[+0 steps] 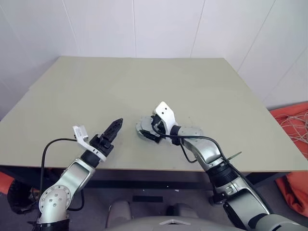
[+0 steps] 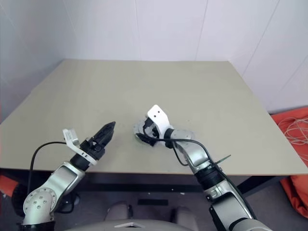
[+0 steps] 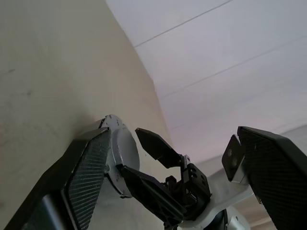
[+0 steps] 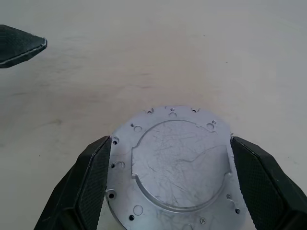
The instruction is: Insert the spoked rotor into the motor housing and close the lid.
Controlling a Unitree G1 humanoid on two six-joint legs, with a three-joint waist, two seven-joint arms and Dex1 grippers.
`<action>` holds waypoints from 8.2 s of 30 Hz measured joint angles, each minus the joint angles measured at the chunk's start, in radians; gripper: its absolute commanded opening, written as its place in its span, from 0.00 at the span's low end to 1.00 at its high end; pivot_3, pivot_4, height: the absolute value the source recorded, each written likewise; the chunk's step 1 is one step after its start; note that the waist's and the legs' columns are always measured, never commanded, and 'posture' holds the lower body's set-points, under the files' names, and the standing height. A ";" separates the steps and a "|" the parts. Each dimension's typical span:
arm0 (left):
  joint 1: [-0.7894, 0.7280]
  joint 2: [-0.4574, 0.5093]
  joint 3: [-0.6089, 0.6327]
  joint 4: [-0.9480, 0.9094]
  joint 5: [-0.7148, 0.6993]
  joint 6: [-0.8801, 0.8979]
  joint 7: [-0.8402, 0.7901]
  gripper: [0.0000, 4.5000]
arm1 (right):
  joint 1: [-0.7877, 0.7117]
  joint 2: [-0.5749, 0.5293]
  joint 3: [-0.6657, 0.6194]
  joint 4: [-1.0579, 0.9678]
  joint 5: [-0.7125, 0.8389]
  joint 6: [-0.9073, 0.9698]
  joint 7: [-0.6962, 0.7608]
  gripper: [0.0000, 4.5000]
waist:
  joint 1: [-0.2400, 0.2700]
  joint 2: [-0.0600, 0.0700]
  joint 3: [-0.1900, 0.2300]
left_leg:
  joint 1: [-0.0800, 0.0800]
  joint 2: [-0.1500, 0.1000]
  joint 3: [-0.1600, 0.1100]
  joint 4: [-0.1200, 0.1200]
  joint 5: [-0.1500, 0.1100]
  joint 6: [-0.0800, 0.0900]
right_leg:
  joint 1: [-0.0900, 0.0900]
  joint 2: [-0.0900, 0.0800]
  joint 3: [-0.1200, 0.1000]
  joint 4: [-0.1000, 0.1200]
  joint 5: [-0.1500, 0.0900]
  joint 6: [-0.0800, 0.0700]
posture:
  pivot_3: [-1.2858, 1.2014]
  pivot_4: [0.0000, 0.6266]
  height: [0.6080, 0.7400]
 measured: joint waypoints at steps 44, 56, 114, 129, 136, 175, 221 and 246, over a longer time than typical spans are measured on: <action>-0.065 0.037 -0.017 0.013 0.254 0.043 -0.137 1.00 | -0.019 -0.009 -0.050 0.038 -0.030 0.061 0.104 0.69 | 0.005 0.000 0.000 | 0.002 -0.001 0.000 0.000 -0.001 0.002 | 0.004 0.000 0.000 -0.001 -0.001 -0.002 | 0.52 0.00 1.00; -0.071 0.035 -0.020 0.035 0.293 0.067 -0.139 1.00 | -0.014 -0.008 -0.063 0.035 -0.019 0.064 0.119 0.69 | 0.005 0.000 0.000 | 0.002 -0.001 0.000 -0.001 -0.002 0.003 | 0.004 -0.001 0.000 -0.001 -0.001 -0.002 | 0.52 0.00 1.00; -0.066 0.020 -0.025 0.034 0.351 0.106 -0.144 1.00 | -0.009 0.001 -0.050 0.027 -0.065 0.053 0.088 0.69 | 0.003 0.001 0.001 | 0.001 0.000 0.000 -0.003 -0.002 0.003 | 0.000 0.000 0.000 -0.001 -0.002 -0.004 | 0.52 0.00 1.00; -0.408 0.139 -0.266 0.381 1.009 -0.312 -0.390 0.86 | -0.008 -0.004 -0.040 0.002 -0.066 0.076 0.092 0.69 | 0.002 0.002 0.001 | 0.001 -0.001 0.000 -0.005 -0.002 0.003 | -0.001 0.000 0.000 -0.001 -0.002 -0.004 | 0.52 0.00 1.00; -0.495 0.109 -0.312 0.497 1.074 -0.365 -0.534 0.34 | -0.007 0.000 -0.041 0.000 -0.066 0.082 0.078 0.69 | 0.002 0.002 0.001 | 0.001 -0.001 0.000 -0.005 -0.002 0.003 | -0.001 -0.001 0.000 -0.001 -0.002 -0.004 | 0.52 0.00 1.00; -0.728 0.113 -0.397 0.768 1.239 -0.318 -0.869 0.01 | -0.006 0.015 -0.041 -0.011 -0.066 0.100 0.055 0.69 | 0.002 0.005 0.003 | 0.002 0.000 0.000 -0.009 -0.001 0.002 | -0.002 -0.001 0.001 -0.002 -0.001 -0.006 | 0.52 0.00 1.00; -0.749 0.062 -0.413 0.783 1.276 -0.316 -0.882 0.00 | 0.053 -0.198 -0.330 -0.372 0.204 0.446 0.169 0.99 | 0.011 0.007 0.004 | 0.003 -0.003 0.002 -0.017 -0.001 0.003 | -0.003 -0.008 0.000 -0.006 -0.003 -0.006 | 0.52 0.00 1.00; -0.753 0.053 -0.414 0.791 1.276 -0.327 -0.893 0.00 | -0.190 0.153 -0.828 -0.002 0.823 1.205 -0.610 0.99 | 0.011 0.012 0.005 | 0.002 -0.009 0.003 -0.020 0.001 -0.002 | -0.004 -0.016 -0.001 -0.004 -0.006 -0.004 | 0.52 0.00 1.00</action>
